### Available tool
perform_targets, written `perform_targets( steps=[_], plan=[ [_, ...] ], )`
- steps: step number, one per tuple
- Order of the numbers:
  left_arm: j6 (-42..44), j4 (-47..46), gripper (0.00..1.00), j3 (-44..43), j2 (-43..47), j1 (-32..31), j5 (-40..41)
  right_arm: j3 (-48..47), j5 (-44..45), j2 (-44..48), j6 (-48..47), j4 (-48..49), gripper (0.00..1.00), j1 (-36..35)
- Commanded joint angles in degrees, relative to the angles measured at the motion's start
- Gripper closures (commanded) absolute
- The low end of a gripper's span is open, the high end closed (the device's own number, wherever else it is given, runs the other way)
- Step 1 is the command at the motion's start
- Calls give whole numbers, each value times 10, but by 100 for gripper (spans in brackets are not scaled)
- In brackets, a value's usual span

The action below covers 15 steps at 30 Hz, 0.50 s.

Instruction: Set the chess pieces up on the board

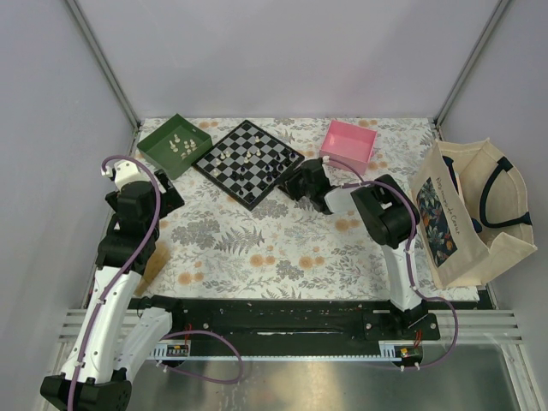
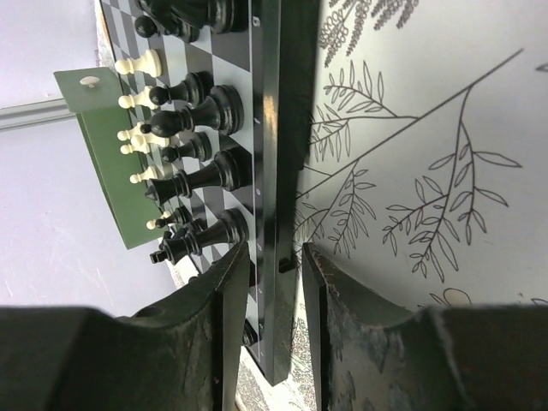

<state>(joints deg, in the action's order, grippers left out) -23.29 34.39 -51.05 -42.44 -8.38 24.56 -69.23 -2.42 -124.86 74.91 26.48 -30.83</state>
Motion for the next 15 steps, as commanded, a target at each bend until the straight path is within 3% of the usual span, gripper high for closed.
perform_targets(
  steps=[1, 15],
  plan=[
    [13, -5, 1, -29, 2, 2, 4, -34, 22, -1, 18, -22, 61, -9],
    [18, 3, 1, -39, 2, 2, 9, -58, 44, -8, 22, -50, 65, -11]
  ],
)
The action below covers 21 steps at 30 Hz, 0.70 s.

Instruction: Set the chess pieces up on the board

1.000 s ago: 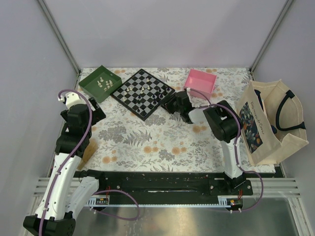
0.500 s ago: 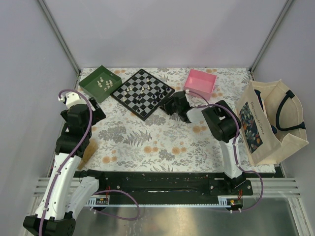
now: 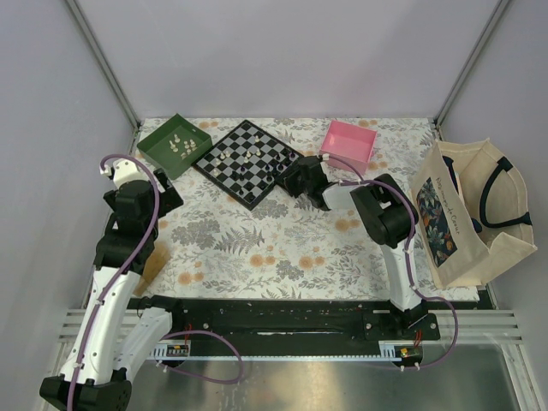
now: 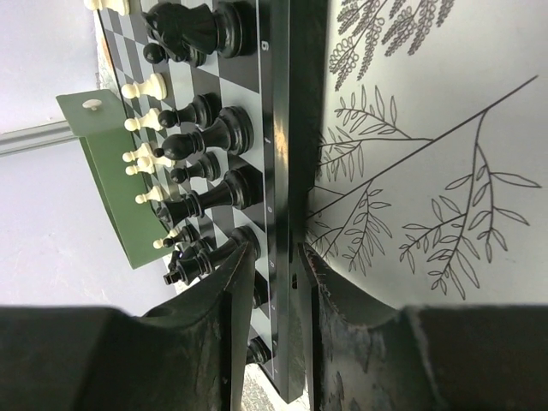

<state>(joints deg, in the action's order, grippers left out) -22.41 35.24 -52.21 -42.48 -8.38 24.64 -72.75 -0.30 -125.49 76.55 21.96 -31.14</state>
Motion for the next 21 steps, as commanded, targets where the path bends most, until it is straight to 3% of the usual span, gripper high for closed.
perform_targets(
  steps=[1, 21],
  plan=[
    [9, -5, 1, -28, 2, 2, 8, -25, 24, -2, 5, -8, 65, -8],
    [13, 4, 1, -41, -5, 3, 8, -46, 33, -10, 28, -36, 66, -20]
  ],
)
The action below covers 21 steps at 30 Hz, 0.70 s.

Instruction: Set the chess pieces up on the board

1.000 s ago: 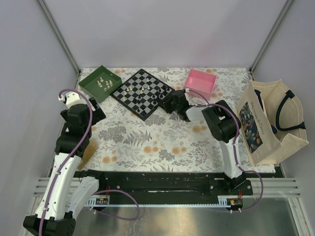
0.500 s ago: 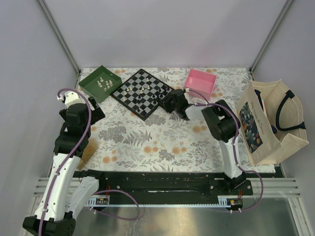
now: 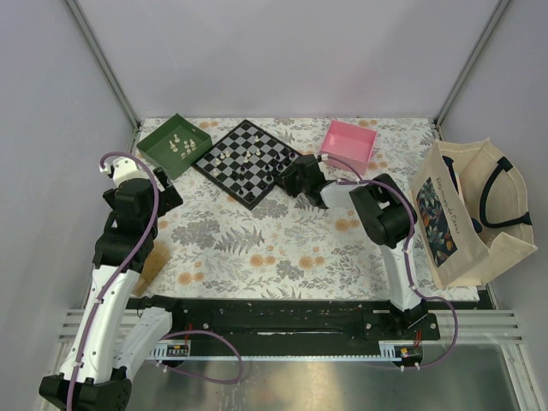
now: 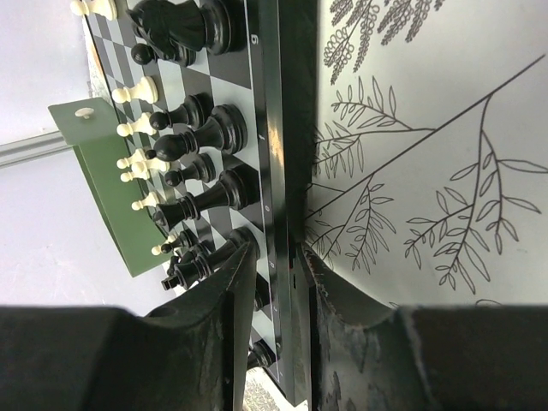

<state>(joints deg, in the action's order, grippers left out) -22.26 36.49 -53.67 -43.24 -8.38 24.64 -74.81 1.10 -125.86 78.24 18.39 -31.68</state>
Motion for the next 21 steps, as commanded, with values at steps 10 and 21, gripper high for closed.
perform_targets(
  steps=[10, 21],
  plan=[
    [16, -2, 1, -28, 10, 3, 11, -29, 23, -7, 24, -5, 68, -16],
    [16, 0, 1, -26, 11, 4, 10, -30, 27, -8, 20, -2, 83, -17]
  ],
)
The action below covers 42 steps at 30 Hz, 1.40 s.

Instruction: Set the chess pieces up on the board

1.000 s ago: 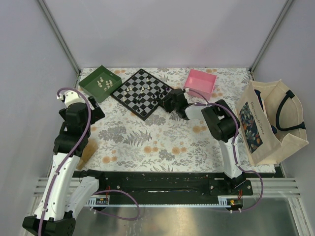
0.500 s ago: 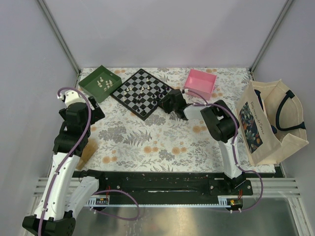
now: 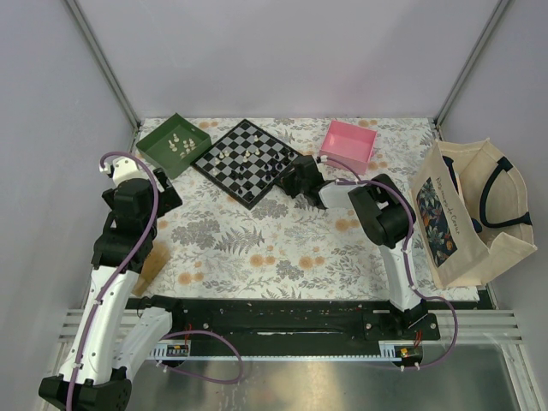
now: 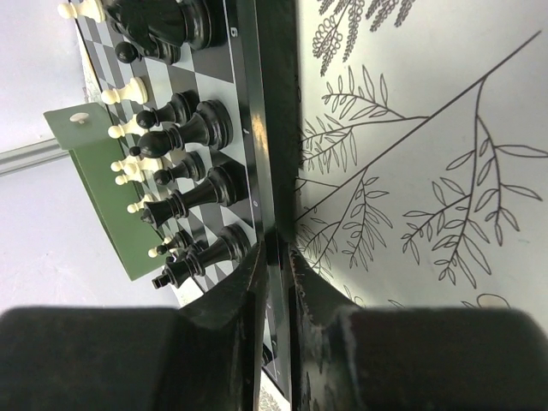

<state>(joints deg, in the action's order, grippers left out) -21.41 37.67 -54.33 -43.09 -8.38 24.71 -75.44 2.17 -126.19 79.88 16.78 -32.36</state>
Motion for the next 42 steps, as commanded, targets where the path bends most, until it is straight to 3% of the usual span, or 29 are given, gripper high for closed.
perform_targets(
  steps=[1, 15, 28, 42],
  plan=[
    [7, -12, 1, -19, 10, 3, 10, -23, 16, -4, 4, 13, 83, -10],
    [2, -12, 1, -17, 7, 3, 7, 24, 36, 16, 6, 49, 95, -10],
    [-4, -12, 1, -10, 9, 3, 2, 127, 58, 49, 12, 155, 98, -10],
    [-22, -36, 1, 11, -9, 3, -32, 272, 59, 134, -27, 203, 98, -9]
  ],
)
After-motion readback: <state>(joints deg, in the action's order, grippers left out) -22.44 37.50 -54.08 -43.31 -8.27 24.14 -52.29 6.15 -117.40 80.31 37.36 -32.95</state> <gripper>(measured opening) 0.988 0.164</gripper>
